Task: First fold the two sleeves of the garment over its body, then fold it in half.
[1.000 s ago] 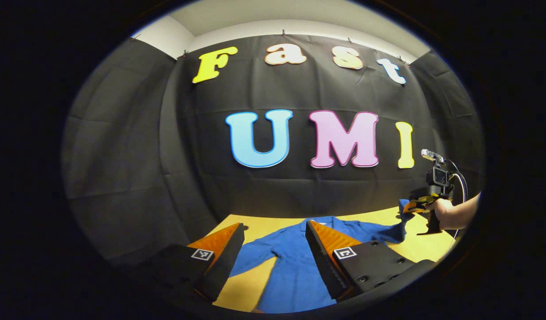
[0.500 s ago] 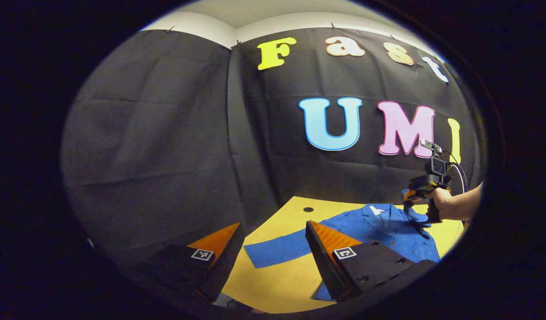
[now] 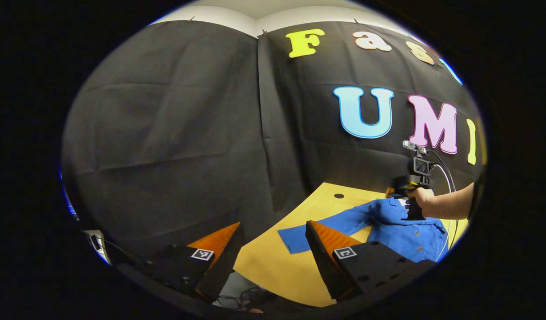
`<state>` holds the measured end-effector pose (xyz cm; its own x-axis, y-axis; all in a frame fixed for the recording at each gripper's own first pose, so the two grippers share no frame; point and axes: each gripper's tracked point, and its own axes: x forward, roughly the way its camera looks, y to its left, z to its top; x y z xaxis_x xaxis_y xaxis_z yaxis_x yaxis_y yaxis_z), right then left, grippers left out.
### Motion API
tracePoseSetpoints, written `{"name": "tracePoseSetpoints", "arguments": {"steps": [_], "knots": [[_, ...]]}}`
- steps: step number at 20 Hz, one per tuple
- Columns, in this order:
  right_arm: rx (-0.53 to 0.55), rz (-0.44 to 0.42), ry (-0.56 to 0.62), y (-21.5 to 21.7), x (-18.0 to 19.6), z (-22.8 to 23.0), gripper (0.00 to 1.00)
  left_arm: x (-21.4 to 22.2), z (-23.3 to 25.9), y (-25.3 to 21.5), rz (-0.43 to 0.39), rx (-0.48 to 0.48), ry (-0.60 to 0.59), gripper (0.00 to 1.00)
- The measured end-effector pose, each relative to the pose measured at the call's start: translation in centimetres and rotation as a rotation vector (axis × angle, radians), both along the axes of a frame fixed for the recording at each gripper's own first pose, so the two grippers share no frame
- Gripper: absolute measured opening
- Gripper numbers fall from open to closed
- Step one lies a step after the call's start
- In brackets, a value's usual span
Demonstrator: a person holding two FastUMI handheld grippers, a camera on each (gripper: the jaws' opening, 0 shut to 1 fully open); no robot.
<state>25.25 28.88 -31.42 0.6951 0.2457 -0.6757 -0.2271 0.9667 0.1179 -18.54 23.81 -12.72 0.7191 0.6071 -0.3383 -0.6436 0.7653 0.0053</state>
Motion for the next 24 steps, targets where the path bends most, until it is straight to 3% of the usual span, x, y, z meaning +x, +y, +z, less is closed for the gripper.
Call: {"name": "tracePoseSetpoints", "arguments": {"steps": [2,4,7,8,10,11,12,13,15,16,17,20,21,22,23,24], "knots": [[-0.044,0.018,-0.016,0.2,-0.5,-0.3,0.83,-0.5,-1.0,0.1,0.010,-0.020,0.015,0.80],[-0.058,0.045,-0.036,0.2,-1.5,0.3,0.95,-0.5,-2.0,0.1,0.009,-0.044,0.027,0.80],[-0.032,0.049,-0.076,-0.9,-2.4,2.6,0.92,0.8,-4.2,0.7,0.000,-0.089,0.033,0.80],[-0.007,0.041,-0.091,-1.3,-2.5,3.6,0.96,1.8,-4.9,0.9,-0.003,-0.112,0.036,0.81],[0.024,0.042,-0.111,-2.2,-2.8,5.6,0.91,3.5,-6.7,1.1,-0.002,-0.198,0.057,0.80],[0.025,0.053,-0.122,-2.7,-3.1,6.5,0.95,4.3,-7.5,1.3,-0.002,-0.235,0.062,0.81],[0.019,0.071,-0.135,-3.4,-3.7,7.5,0.90,5.2,-8.4,1.7,-0.001,-0.266,0.073,0.81],[0.015,0.097,-0.147,-3.9,-4.6,8.6,0.95,6.1,-10.0,2.1,0.003,-0.296,0.099,0.82],[0.022,0.135,-0.188,-5.0,-6.7,10.8,0.95,8.2,-13.0,2.4,-0.013,-0.384,0.175,0.81],[0.030,0.147,-0.213,-5.5,-7.9,11.9,0.91,9.5,-14.3,2.2,-0.035,-0.441,0.207,0.83],[0.041,0.169,-0.232,-5.8,-9.2,12.8,0.95,10.6,-15.6,2.6,-0.043,-0.478,0.229,0.83],[0.017,0.243,-0.243,-7.5,-13.1,14.2,0.95,13.5,-18.6,3.6,-0.028,-0.530,0.293,0.83],[0.016,0.252,-0.242,-8.1,-14.2,14.7,0.90,14.2,-19.6,3.8,-0.022,-0.539,0.317,0.83],[0.023,0.246,-0.244,-8.9,-15.2,15.3,0.95,15.0,-20.3,4.0,-0.022,-0.538,0.333,0.83],[0.040,0.236,-0.248,-9.6,-16.1,16.0,0.91,15.8,-21.0,3.9,-0.023,-0.532,0.347,0.83],[0.052,0.223,-0.248,-10.2,-17.0,16.6,0.95,16.6,-21.2,4.1,-0.026,-0.521,0.356,0.83]]}}
